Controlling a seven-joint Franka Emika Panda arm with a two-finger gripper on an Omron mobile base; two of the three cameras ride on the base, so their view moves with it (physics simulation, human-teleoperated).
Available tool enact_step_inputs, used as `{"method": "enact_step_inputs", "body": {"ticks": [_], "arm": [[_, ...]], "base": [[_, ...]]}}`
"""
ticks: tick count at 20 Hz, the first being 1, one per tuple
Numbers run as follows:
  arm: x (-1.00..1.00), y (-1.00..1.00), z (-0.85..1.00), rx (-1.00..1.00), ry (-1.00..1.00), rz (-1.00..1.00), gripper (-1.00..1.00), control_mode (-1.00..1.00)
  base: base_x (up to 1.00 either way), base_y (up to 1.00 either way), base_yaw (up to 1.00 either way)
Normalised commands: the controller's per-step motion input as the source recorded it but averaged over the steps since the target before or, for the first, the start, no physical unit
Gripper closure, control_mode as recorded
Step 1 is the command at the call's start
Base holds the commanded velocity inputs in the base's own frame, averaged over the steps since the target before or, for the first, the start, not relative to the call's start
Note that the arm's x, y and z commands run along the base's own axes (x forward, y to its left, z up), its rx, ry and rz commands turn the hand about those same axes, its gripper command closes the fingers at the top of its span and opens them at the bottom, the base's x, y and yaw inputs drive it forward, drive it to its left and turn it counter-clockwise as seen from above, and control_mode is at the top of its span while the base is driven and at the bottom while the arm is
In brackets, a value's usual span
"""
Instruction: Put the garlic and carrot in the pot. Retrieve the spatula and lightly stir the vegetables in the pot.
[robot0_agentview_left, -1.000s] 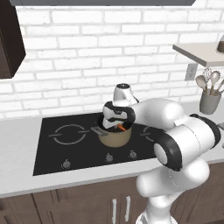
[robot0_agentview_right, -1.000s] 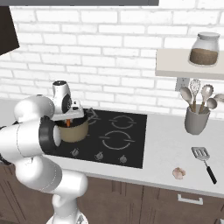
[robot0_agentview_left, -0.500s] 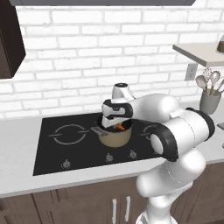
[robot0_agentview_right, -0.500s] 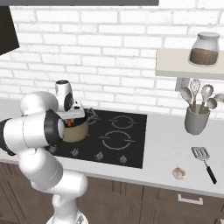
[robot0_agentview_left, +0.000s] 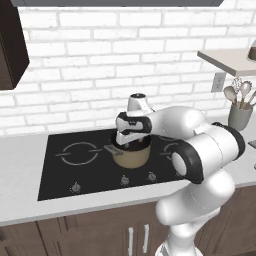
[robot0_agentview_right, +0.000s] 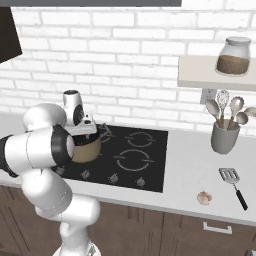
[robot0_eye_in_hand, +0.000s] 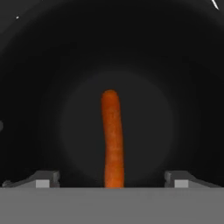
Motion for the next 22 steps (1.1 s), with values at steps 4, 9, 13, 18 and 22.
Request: {"method": "enact_step_inputs", "body": {"ticks": [4, 9, 13, 18, 22], "arm": [[-0.60, 0.00, 0.44, 0.00, -0.03, 0.00, -1.00, -1.00], [-0.75, -0.25, 0.55, 0.00, 0.00, 0.00, -1.00, -1.00], [-0.80, -0.70, 0.34, 0.02, 0.00, 0.00, -1.00, -1.00], [-0.77, -0.90, 0.15, 0.01, 0.00, 0.00, -1.00, -1.00], [-0.59, -1.00, 0.01, 0.03, 0.00, 0.00, -1.00, -1.00]], "base": [[0.00, 0.00, 0.00], [0.00, 0.00, 0.00], [0.00, 0.00, 0.00], [0.00, 0.00, 0.00], [0.00, 0.00, 0.00]]}}
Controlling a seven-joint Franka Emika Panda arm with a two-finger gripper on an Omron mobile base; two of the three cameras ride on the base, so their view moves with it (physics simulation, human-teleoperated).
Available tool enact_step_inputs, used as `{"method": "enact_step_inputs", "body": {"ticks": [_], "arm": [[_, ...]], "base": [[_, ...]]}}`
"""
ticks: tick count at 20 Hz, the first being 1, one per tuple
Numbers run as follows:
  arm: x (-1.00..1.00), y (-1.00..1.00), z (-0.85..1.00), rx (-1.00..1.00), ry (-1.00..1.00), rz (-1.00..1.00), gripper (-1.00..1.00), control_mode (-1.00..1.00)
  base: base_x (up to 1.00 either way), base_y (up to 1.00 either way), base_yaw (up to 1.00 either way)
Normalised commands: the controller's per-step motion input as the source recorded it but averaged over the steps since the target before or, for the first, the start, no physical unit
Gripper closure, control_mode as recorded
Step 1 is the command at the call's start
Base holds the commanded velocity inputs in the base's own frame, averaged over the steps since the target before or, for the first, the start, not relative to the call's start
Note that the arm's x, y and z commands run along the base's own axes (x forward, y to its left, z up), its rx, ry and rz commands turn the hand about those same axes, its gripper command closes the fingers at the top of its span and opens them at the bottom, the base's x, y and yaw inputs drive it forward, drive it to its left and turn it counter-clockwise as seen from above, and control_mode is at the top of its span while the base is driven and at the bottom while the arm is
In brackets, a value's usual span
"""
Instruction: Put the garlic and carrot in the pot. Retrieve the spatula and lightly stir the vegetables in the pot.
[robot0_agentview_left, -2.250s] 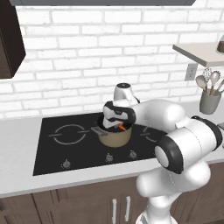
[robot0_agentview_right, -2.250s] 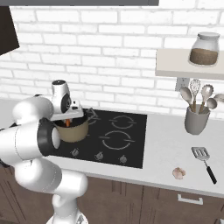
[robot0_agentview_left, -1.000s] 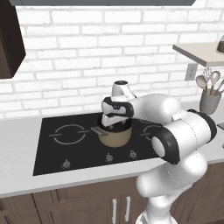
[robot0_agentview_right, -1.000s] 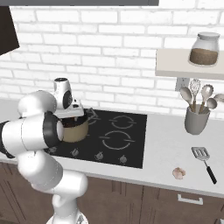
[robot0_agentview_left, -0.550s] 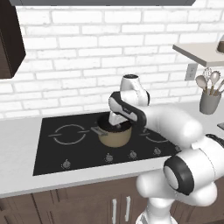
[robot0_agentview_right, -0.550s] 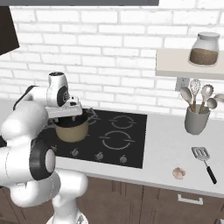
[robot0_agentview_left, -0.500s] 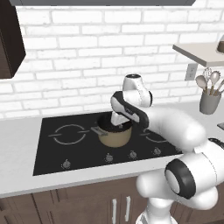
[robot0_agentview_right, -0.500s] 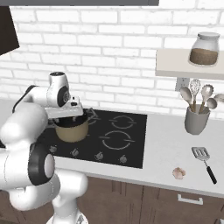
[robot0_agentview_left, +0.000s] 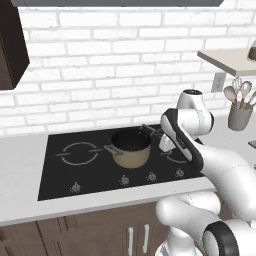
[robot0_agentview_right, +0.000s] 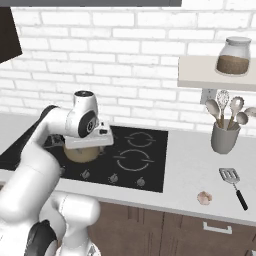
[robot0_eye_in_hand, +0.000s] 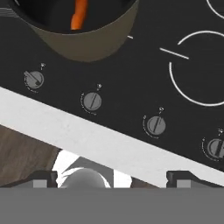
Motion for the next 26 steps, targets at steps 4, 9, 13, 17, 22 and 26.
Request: {"method": "enact_step_inputs", "body": {"ticks": [4, 9, 13, 17, 22, 26], "arm": [[-0.39, -1.00, 0.00, 0.04, -0.02, 0.00, -1.00, -1.00], [-0.03, -1.00, 0.01, 0.08, 0.02, -0.05, -1.00, -1.00], [0.00, -1.00, 0.01, 0.05, 0.16, -0.31, -1.00, -1.00], [0.00, -1.00, 0.00, 0.04, 0.18, -0.40, -1.00, -1.00], [0.00, -1.00, 0.00, 0.04, 0.22, -0.35, -1.00, -1.00], [0.00, -1.00, -0.10, 0.05, 0.06, -0.23, -1.00, -1.00]], "base": [[0.00, 0.00, 0.00], [0.00, 0.00, 0.00], [0.00, 0.00, 0.00], [0.00, 0.00, 0.00], [0.00, 0.00, 0.00], [0.00, 0.00, 0.00]]}}
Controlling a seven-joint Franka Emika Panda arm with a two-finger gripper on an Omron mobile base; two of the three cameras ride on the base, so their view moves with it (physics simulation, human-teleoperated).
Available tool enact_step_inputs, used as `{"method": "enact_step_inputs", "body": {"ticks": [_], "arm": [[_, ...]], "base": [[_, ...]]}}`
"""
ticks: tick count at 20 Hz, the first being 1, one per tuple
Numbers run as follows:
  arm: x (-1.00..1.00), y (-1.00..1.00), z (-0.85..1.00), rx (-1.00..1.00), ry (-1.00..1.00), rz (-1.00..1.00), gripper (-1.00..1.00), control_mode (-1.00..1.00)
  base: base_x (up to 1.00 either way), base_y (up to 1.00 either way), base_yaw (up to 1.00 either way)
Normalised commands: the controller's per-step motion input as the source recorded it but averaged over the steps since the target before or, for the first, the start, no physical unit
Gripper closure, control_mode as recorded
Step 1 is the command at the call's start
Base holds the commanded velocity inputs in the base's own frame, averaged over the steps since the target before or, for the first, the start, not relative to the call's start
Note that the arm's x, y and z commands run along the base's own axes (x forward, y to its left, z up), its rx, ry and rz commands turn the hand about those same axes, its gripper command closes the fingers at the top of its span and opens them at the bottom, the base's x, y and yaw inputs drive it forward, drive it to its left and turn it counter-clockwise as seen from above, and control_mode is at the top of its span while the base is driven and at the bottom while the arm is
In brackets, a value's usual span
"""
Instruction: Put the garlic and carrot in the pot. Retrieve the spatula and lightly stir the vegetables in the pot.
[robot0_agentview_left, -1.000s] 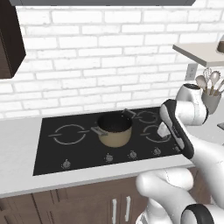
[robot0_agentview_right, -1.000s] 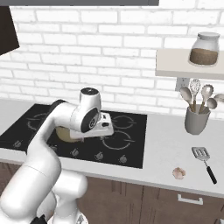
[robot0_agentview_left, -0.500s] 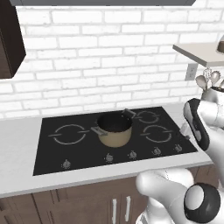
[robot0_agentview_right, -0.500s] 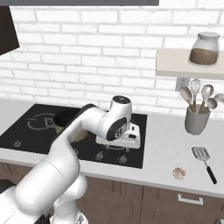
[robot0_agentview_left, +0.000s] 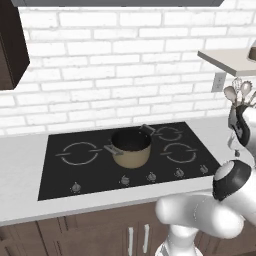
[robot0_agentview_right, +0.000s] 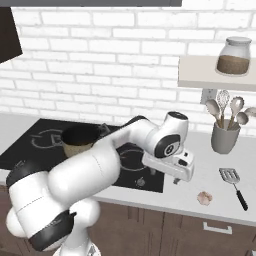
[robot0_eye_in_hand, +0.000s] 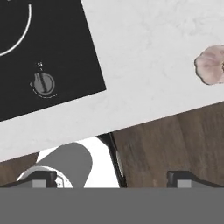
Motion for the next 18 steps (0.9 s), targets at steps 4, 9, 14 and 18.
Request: {"method": "enact_step_inputs", "body": {"ticks": [4, 9, 14, 18], "arm": [[-0.09, -0.90, -0.14, 0.07, -0.01, -0.09, -1.00, -1.00], [-0.01, -0.73, -0.06, 0.03, 0.00, -0.10, -1.00, -1.00], [-0.01, -0.60, -0.23, 0.00, 0.00, -0.10, -1.00, -1.00], [0.00, -0.40, -0.35, 0.00, 0.00, -0.10, -1.00, -1.00]], "base": [[0.00, 0.00, 0.00], [0.00, 0.00, 0.00], [0.00, 0.00, 0.00], [0.00, 0.00, 0.00]]}}
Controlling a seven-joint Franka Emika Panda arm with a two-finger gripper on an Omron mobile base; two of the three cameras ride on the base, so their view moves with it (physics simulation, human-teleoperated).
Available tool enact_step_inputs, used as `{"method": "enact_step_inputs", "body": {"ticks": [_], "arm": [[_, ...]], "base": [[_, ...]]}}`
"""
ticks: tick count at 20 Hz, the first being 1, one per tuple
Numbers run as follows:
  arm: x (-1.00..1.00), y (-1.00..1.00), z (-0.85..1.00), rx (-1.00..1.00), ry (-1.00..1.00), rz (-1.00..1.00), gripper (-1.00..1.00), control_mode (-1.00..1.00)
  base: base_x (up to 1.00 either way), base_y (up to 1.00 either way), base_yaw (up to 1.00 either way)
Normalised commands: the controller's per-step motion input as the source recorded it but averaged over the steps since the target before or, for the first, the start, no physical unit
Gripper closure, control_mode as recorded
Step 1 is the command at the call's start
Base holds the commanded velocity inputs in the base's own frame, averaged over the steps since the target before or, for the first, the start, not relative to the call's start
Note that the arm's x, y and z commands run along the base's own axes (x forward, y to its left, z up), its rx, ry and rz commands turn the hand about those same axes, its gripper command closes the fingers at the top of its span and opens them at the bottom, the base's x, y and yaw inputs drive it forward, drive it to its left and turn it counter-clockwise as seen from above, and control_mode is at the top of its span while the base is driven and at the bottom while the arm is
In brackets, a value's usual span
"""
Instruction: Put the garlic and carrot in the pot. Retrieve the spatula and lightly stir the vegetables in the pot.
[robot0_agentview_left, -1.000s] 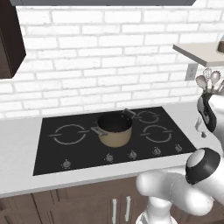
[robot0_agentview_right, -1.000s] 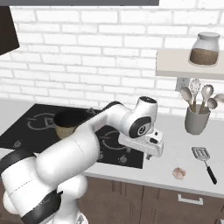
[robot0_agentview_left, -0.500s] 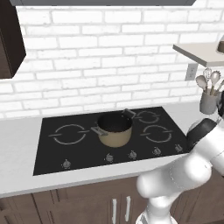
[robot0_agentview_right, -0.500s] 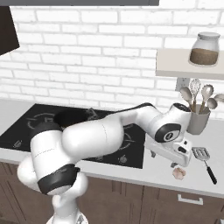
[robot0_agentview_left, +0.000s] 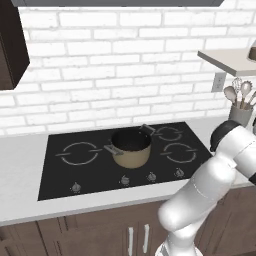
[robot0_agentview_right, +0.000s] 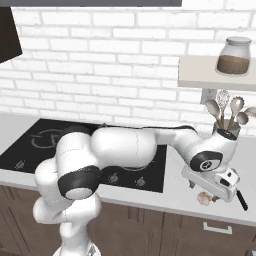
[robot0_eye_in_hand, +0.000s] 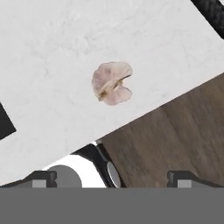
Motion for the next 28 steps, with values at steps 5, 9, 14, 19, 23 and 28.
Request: {"method": "enact_step_inputs", "body": {"ticks": [5, 9, 14, 19, 23, 28], "arm": [[0.05, -0.22, -0.29, 0.00, 0.00, -0.05, -1.00, -1.00], [0.20, 0.00, -0.24, 0.00, 0.00, -0.01, -1.00, -1.00], [0.19, 0.00, -0.34, 0.00, 0.00, 0.00, -1.00, -1.00], [0.00, 0.00, -0.32, -0.01, -0.05, 0.00, -1.00, -1.00], [-0.22, 0.18, -0.26, -0.09, -0.28, 0.00, -1.00, -1.00], [-0.24, 0.56, -0.32, -0.18, -0.34, 0.07, -1.00, -1.00]], "base": [[0.00, 0.00, 0.00], [0.00, 0.00, 0.00], [0.00, 0.00, 0.00], [0.00, 0.00, 0.00], [0.00, 0.00, 0.00], [0.00, 0.00, 0.00]]}}
